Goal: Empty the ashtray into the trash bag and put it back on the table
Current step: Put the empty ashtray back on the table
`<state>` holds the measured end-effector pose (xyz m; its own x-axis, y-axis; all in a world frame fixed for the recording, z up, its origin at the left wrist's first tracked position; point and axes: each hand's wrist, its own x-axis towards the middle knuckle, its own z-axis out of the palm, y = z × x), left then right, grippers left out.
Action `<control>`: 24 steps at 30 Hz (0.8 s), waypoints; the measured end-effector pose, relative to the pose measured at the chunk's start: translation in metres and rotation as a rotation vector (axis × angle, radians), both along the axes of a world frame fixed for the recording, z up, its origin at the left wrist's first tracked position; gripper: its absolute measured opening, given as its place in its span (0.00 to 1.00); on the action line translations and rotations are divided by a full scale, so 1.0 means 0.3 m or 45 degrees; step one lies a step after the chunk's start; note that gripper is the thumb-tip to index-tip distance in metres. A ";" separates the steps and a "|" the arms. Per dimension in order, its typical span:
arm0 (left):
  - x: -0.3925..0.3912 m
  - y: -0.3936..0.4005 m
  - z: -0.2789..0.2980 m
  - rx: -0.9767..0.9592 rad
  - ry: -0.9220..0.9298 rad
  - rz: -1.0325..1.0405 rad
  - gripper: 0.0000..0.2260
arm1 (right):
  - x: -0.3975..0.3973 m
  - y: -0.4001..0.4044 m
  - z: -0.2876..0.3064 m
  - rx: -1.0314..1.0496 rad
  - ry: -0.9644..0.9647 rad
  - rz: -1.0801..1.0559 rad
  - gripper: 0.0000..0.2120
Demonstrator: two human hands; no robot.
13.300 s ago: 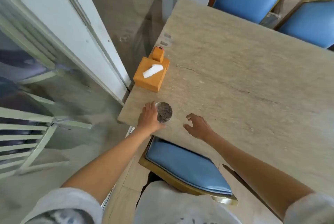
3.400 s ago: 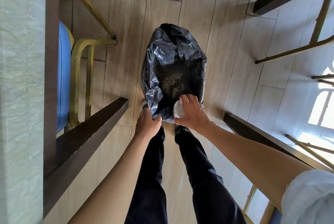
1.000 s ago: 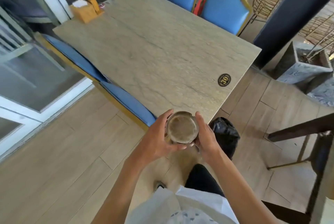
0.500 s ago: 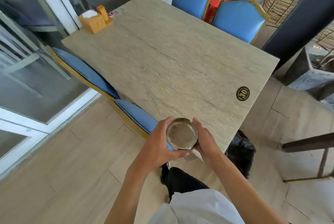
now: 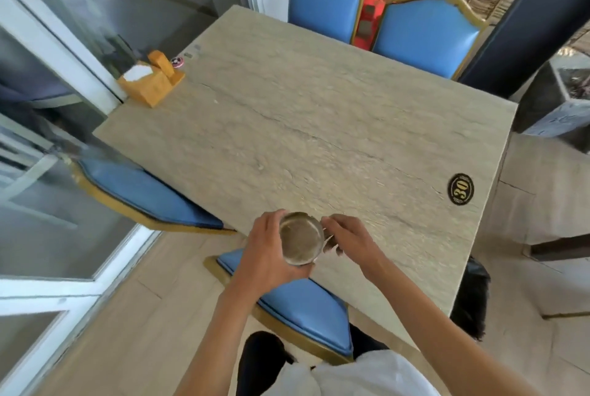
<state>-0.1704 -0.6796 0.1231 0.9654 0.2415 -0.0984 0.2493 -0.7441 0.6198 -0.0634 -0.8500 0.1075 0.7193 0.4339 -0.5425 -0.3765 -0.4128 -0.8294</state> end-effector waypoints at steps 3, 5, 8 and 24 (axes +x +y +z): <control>0.054 0.124 -0.027 0.019 0.058 0.001 0.49 | 0.081 0.070 -0.079 -0.108 -0.056 -0.055 0.12; 0.083 0.199 -0.059 -0.006 0.083 -0.012 0.49 | 0.120 0.118 -0.159 -0.212 -0.108 -0.076 0.10; 0.133 0.298 -0.112 -0.028 0.118 -0.078 0.49 | 0.160 0.192 -0.296 -0.419 -0.194 -0.095 0.10; 0.383 0.657 -0.269 0.102 0.150 -0.409 0.49 | 0.351 0.520 -0.624 -1.076 -0.413 -0.051 0.35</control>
